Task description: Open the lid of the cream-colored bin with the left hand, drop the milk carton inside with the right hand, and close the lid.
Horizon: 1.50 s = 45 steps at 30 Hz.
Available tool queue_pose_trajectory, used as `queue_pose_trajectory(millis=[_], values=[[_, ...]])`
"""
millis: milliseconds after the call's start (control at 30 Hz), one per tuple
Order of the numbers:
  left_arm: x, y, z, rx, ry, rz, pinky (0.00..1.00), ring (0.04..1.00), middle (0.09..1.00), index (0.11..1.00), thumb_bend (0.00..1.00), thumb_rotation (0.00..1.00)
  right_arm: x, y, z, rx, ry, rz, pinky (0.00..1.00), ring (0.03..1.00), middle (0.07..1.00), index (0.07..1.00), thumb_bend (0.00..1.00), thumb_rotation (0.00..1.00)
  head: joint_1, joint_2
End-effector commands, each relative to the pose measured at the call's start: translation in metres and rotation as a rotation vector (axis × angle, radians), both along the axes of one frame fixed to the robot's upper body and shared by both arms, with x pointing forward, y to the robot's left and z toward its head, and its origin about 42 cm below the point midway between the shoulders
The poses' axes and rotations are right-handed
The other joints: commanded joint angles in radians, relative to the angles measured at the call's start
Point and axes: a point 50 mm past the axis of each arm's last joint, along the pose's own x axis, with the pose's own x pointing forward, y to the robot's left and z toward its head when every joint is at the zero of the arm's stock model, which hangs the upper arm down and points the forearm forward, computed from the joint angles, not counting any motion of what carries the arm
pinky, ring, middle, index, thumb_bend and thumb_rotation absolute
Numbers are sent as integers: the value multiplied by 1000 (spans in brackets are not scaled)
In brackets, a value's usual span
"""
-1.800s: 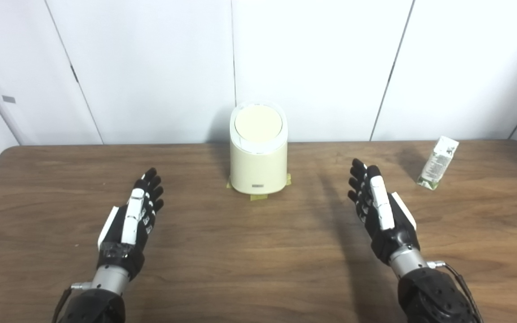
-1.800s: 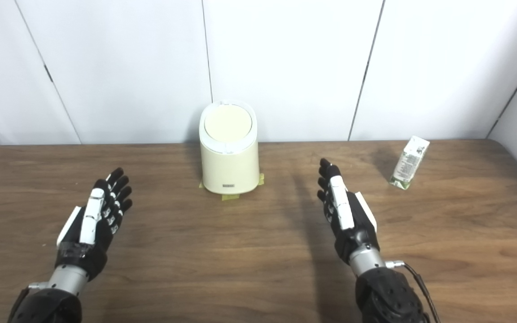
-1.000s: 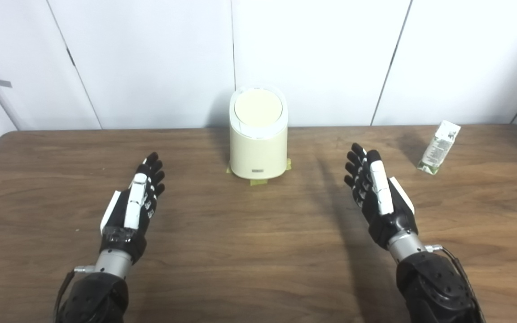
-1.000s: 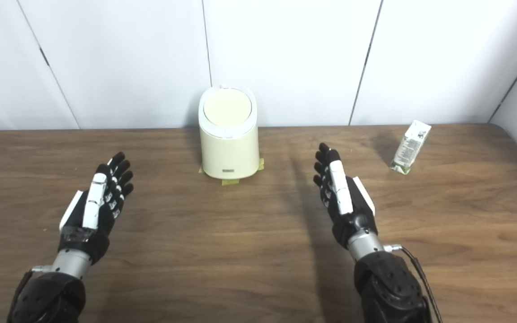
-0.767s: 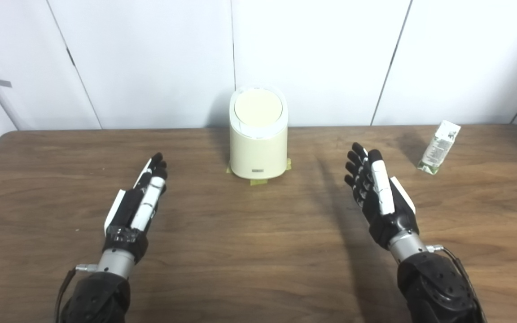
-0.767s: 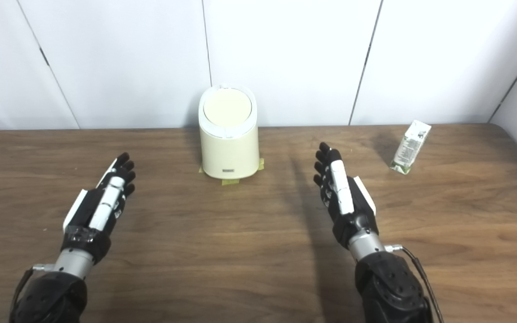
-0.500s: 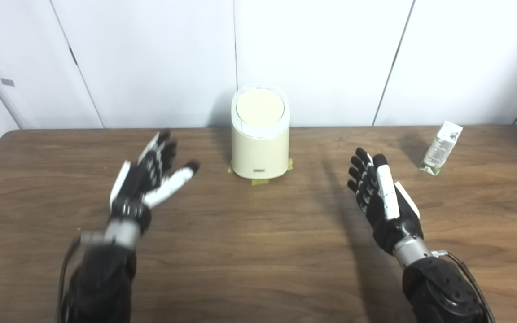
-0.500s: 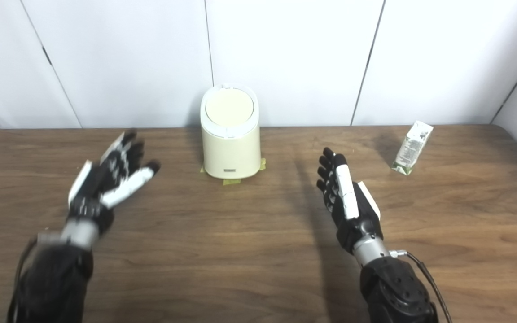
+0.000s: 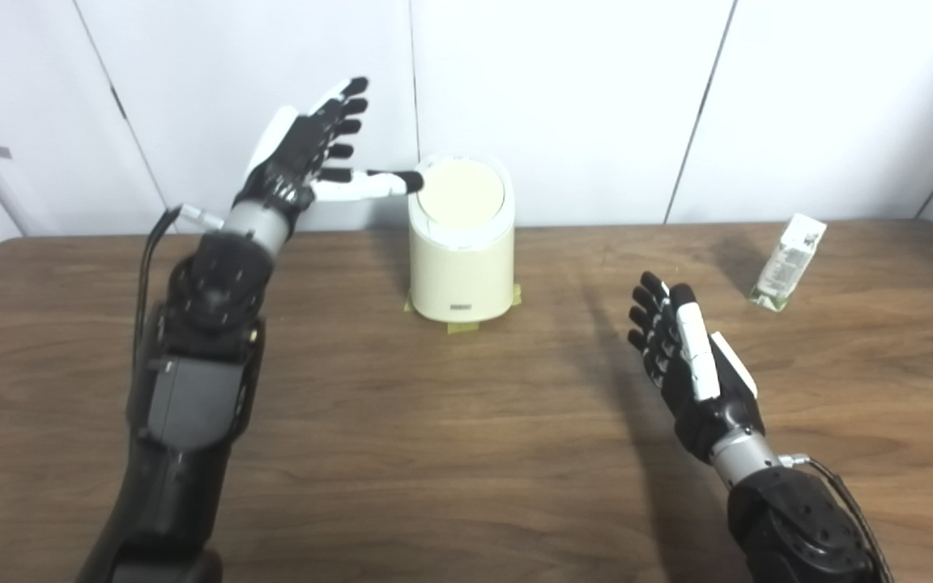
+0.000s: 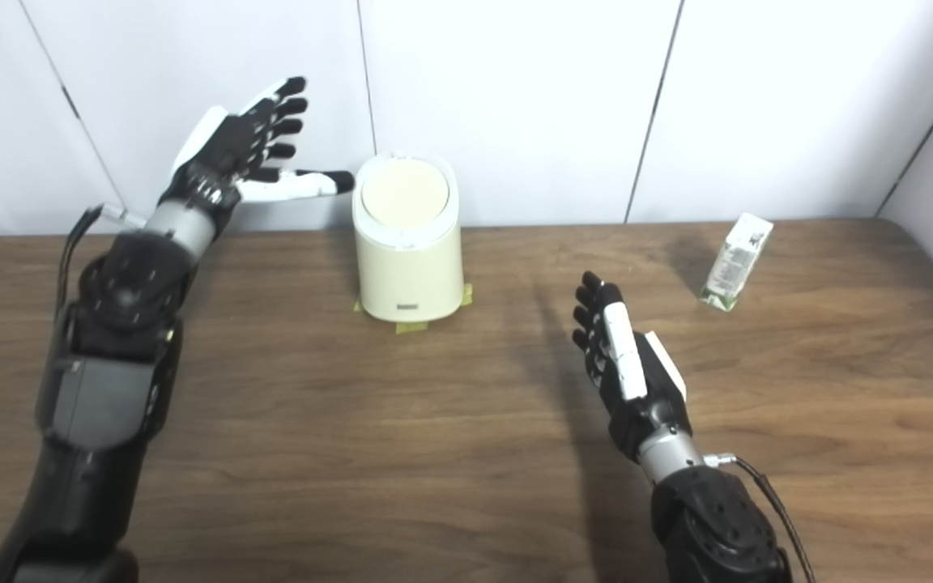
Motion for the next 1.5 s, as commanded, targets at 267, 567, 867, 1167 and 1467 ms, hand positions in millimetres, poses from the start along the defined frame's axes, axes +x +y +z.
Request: queue_pose_trajectory(millis=[267,567,867,1167,1467], values=[[49,-45,52,318,-24,-37,731,872,922,940,885,101,1,5,16,-15,-63,24,994,978,990,1000,631,1000,-3,-7],[63,-84,46,513,-61,-82,753,891,932,892,903,41,1,11,13,-12,-51,32,986,954,965,996,651,1000,-3,-7],[67,-97,35,601,-138,-86,787,921,954,891,867,34,-2,21,14,-29,-54,44,960,950,960,994,642,1000,-10,-9],[68,-95,33,601,-174,-72,755,896,934,884,832,41,-4,25,14,-25,-55,45,944,940,945,981,617,1000,-8,-3],[69,-91,41,588,-192,-63,721,855,891,868,818,42,-4,25,13,-42,-52,53,936,942,956,990,612,1000,-5,4]])
